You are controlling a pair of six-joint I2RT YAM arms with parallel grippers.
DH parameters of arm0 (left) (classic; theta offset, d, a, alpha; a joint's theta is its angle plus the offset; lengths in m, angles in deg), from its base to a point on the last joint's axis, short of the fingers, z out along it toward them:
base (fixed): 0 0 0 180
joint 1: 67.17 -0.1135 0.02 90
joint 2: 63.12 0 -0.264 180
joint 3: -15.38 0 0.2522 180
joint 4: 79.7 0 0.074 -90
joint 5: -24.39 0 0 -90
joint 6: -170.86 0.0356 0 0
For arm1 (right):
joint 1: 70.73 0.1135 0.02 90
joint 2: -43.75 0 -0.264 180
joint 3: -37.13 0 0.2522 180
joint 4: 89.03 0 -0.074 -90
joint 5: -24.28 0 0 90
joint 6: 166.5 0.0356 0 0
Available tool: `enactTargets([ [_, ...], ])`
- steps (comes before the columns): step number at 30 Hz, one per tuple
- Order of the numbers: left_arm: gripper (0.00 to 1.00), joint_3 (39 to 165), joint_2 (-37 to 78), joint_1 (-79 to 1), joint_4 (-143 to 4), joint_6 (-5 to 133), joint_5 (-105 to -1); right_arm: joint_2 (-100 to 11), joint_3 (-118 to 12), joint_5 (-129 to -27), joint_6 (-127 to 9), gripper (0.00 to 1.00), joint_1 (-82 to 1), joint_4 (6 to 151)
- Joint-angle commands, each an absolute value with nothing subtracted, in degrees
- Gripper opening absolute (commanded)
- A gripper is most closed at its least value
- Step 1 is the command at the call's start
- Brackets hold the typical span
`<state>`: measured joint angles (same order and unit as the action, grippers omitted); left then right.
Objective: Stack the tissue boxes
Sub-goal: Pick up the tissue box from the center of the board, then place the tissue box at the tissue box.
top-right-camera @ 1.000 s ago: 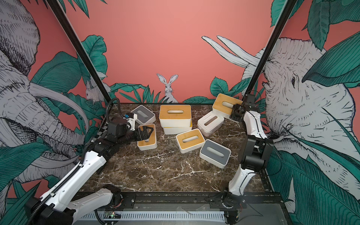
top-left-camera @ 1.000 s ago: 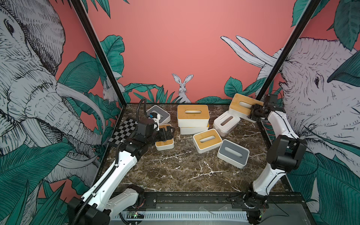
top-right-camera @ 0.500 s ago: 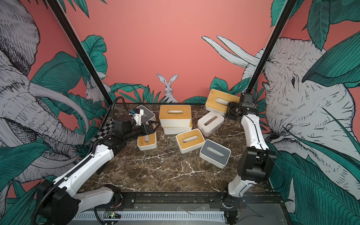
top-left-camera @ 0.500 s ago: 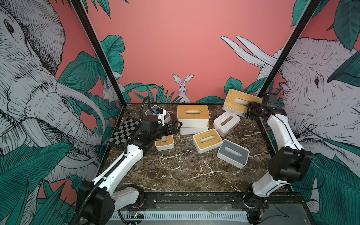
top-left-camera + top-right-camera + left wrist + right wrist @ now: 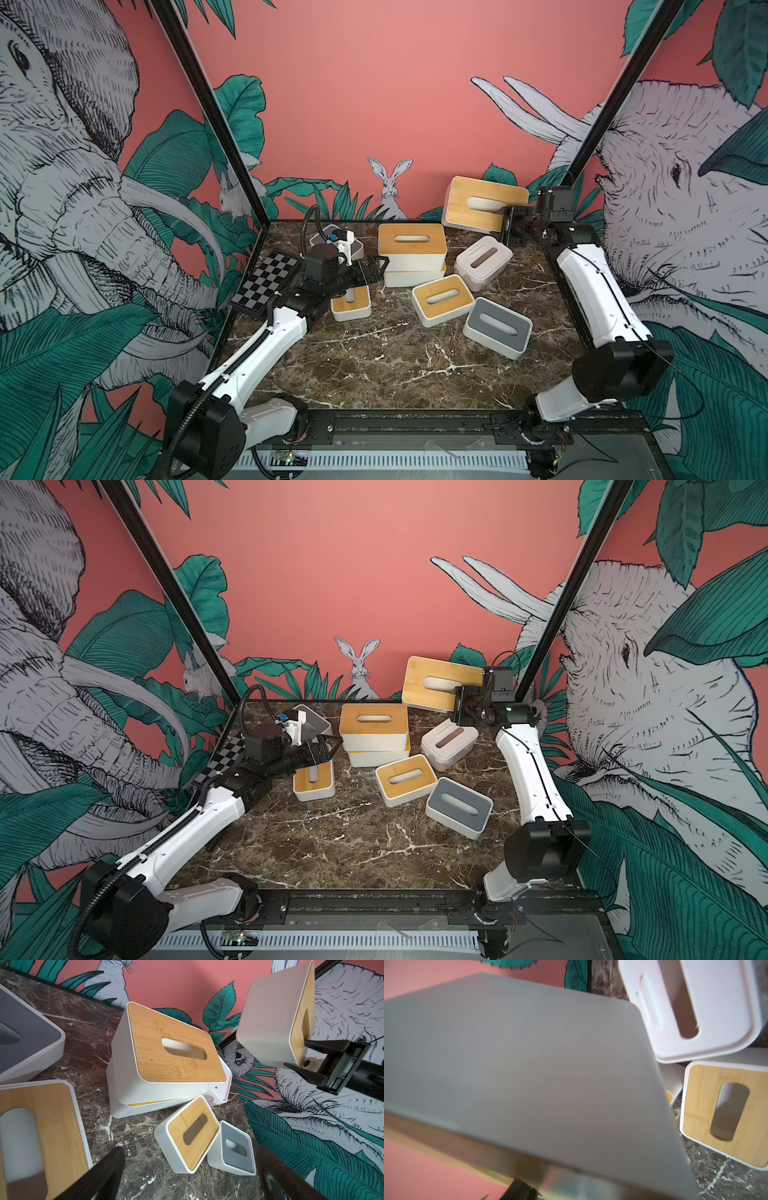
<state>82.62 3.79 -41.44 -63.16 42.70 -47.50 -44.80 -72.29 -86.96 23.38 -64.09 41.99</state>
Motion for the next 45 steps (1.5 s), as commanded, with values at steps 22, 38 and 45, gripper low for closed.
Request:
enactTargets([
  [22, 0.99, 82.19, -4.01, -41.21, -58.39, 46.55, -51.27, -51.6, -82.44, -72.78, 27.99, 0.32, -43.82, 40.14],
  [38, 0.99, 80.88, -2.64, -41.11, -57.94, 48.43, -51.09, -59.97, -92.12, -69.94, 32.29, 0.34, -38.93, 36.13],
  [45, 0.99, 79.02, -3.86, -41.13, -58.74, 47.29, -50.85, -58.12, -90.39, -67.66, 32.72, 0.36, -37.26, 35.71],
])
